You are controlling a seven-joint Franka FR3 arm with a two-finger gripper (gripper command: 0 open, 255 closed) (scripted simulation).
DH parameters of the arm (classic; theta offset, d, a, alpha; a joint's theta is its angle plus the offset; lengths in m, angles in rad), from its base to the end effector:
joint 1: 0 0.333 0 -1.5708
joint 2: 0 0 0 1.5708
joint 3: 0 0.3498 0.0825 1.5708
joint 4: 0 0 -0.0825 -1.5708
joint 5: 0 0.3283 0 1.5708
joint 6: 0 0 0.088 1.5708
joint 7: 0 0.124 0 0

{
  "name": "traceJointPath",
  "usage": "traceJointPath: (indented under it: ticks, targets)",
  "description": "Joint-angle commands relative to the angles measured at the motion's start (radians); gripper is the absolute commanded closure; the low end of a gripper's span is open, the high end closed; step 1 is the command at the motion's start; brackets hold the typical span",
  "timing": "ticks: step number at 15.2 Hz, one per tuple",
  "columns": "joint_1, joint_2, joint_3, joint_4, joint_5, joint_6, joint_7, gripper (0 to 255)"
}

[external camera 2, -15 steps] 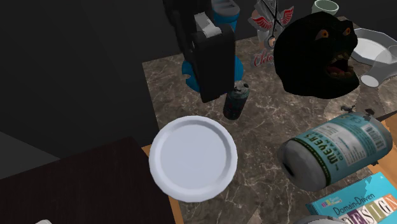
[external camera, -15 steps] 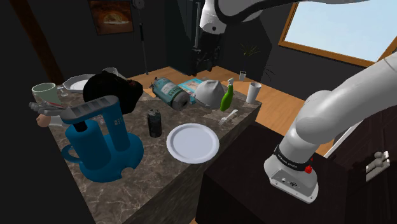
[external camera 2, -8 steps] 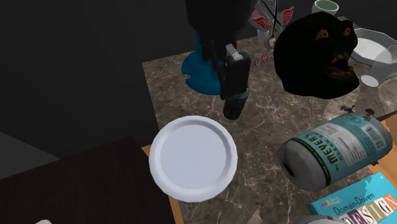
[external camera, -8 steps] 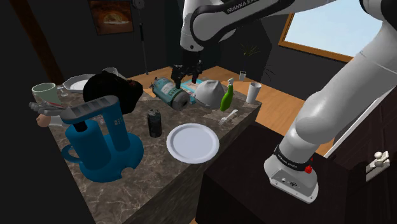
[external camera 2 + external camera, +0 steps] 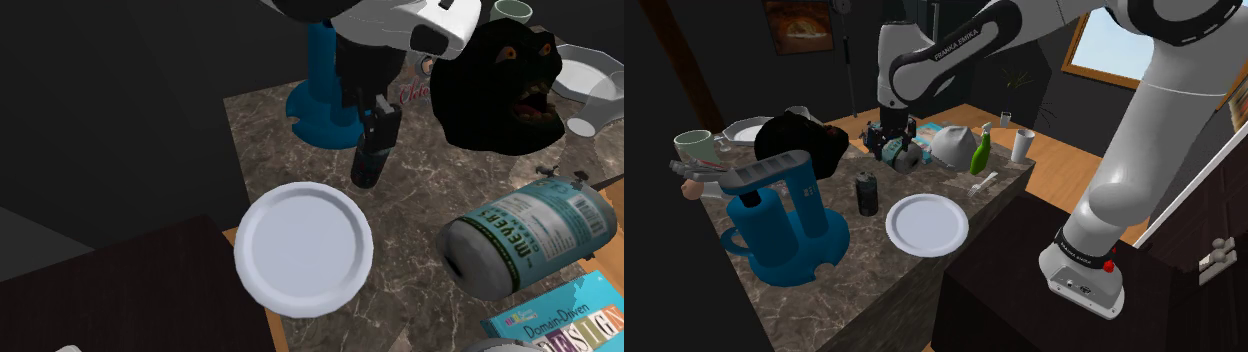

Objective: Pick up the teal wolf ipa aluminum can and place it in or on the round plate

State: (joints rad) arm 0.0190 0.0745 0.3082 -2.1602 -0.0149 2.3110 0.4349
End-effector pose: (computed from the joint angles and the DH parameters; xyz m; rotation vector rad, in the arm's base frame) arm 0.4882 0.1626 0.4232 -3.0958 0.1546 -0.1086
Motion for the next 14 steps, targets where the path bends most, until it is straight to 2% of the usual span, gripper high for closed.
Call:
traceJointPath:
  ticks: [1, 8, 14]
  targets:
    - [0.012, 0.083, 0.003, 0.051, -0.033, 0.021, 0.042, 0]
    - [0.077, 0.366, -0.024, 0.265, -0.124, 0.053, 0.149, 0]
    - [0.090, 0.423, -0.037, 0.272, -0.143, 0.101, 0.162, 0]
